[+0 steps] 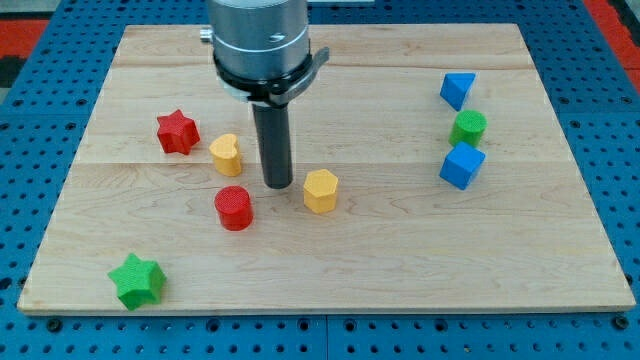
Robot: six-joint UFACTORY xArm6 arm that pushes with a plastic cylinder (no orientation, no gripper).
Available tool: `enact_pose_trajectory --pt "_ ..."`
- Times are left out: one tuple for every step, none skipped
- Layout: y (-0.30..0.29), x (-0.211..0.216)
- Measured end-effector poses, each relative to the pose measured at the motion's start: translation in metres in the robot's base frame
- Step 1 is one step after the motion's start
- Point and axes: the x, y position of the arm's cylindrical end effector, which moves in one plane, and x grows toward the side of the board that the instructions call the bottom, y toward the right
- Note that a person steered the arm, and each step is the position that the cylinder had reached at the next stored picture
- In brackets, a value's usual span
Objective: Push the red star to the left bottom corner of the board
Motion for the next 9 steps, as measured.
enact_pose_trajectory --pt "-0.006 0.02" --pt "-0.033 0.041" --pt "-0.046 0.053" --pt "-0.058 0.058" --pt "-0.149 0.039" --pt "-0.205 0.027" --pt "-0.196 -0.024" --pt "-0.218 -0.074" --pt "-0.248 -0.076"
